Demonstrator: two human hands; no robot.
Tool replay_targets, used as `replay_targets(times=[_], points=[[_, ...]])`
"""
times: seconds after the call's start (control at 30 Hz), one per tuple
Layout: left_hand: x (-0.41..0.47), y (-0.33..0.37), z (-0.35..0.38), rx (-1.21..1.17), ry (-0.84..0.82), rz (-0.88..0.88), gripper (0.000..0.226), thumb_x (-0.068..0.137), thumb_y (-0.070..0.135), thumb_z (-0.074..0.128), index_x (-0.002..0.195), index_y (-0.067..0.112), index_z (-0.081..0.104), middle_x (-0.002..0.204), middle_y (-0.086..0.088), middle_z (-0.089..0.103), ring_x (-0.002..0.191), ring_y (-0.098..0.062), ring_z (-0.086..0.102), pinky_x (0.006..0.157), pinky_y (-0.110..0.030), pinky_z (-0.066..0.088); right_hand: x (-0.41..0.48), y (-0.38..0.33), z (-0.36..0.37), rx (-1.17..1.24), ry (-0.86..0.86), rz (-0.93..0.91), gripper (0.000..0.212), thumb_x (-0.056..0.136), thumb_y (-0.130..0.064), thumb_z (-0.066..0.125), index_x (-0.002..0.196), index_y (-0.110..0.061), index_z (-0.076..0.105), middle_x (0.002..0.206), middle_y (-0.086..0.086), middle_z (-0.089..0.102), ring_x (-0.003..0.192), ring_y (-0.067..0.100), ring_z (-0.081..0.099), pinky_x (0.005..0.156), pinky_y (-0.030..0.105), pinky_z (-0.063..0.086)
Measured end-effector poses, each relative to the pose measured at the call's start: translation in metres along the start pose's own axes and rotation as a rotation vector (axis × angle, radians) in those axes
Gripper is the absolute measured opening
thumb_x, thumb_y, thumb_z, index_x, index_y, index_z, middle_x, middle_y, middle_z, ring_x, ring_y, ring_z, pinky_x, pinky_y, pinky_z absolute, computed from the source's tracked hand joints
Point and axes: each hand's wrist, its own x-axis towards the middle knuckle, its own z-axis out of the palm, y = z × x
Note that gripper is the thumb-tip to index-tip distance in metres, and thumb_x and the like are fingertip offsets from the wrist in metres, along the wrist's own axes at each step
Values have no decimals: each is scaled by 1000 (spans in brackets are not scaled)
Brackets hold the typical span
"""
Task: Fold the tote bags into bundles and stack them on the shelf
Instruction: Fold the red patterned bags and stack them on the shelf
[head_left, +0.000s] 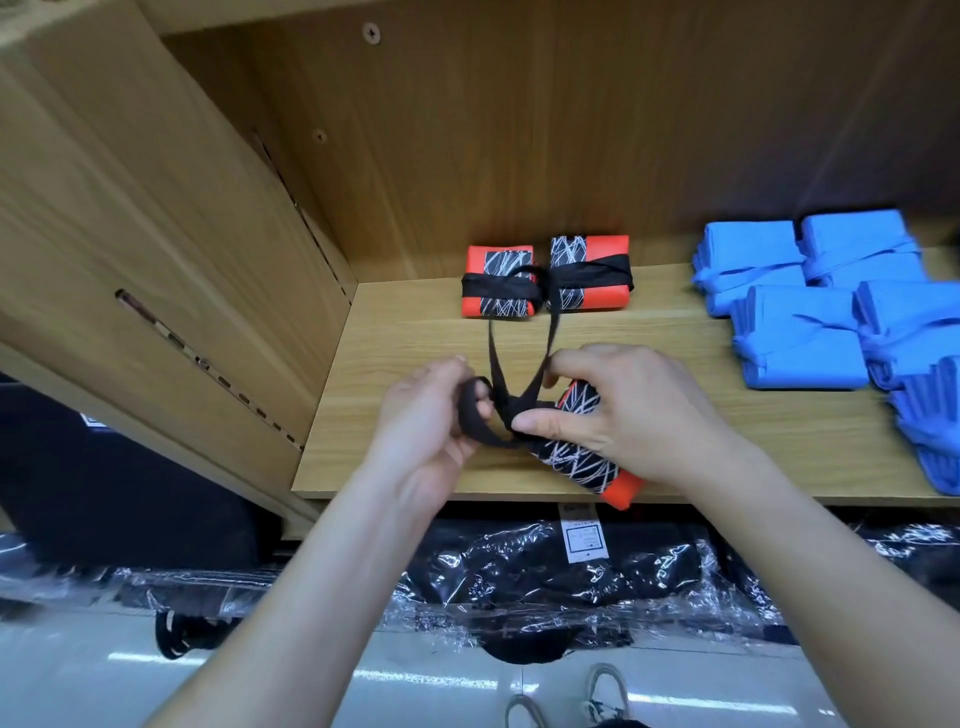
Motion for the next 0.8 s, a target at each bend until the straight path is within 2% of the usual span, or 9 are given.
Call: replay_targets(times=[0.13,0.27,0.33,0.4,0.5,0.6,0.67,0.73,0.8], points=[[-9,18,-19,104,-279,154,48,75,0,69,114,24,55,75,-1,65,67,-13,62,65,-26,51,10,14,2,322,-146,29,64,69,-85,49,86,-27,69,81,-7,71,83,12,65,80,40,52],[-23,23,-34,886,-569,632,78,67,-7,74,122,46,54,101,15,57,99,-7,57,95,-25,44,19,19,-3,575,-348,58,47,69,-66,63,77,-21,72,77,-5,70,75,6,61,81,34,49],[-19,18,-36,1397,-468,994,86,69,-8,73,128,50,48,96,12,42,91,-7,46,86,-26,43,21,19,-8,633,-442,57,41,68,-62,64,77,-23,73,74,-10,68,72,1,57,76,26,45],[-13,13,-34,1786,-359,1281,85,67,-4,75,133,43,49,87,5,26,77,-12,29,68,-33,32,23,17,-11,633,-530,32,44,69,-60,65,90,-23,77,86,-12,73,82,0,61,85,25,45],[-1,11,-34,1893,-354,1442,63,70,17,78,128,33,58,87,0,32,81,-19,34,73,-39,27,24,14,-16,623,-629,-15,37,77,-48,67,97,-20,77,94,-12,74,90,2,65,91,23,45],[10,13,-38,1918,-468,1459,51,66,27,83,114,27,65,107,-6,55,107,-23,45,101,-46,30,23,16,-19,627,-641,-45,30,81,-48,67,89,-20,75,87,-8,71,83,2,60,87,26,42],[10,12,-38,1871,-649,1240,42,76,20,77,115,22,62,119,-4,59,122,-22,50,110,-43,31,22,19,-21,647,-629,-53,31,80,-50,68,84,-20,74,82,-5,68,80,3,57,86,29,40],[2,15,-35,1639,-761,911,15,93,20,59,107,15,61,99,1,65,98,-13,62,90,-24,45,22,21,-21,660,-610,-64,36,75,-58,71,80,-22,73,78,-9,65,78,1,56,83,25,38],[-4,20,-31,1424,-772,629,18,101,19,48,91,9,60,73,3,60,66,-4,52,62,-17,39,22,23,-22,661,-576,-74,48,63,-74,70,77,-28,72,77,-13,65,78,0,57,82,19,39]])
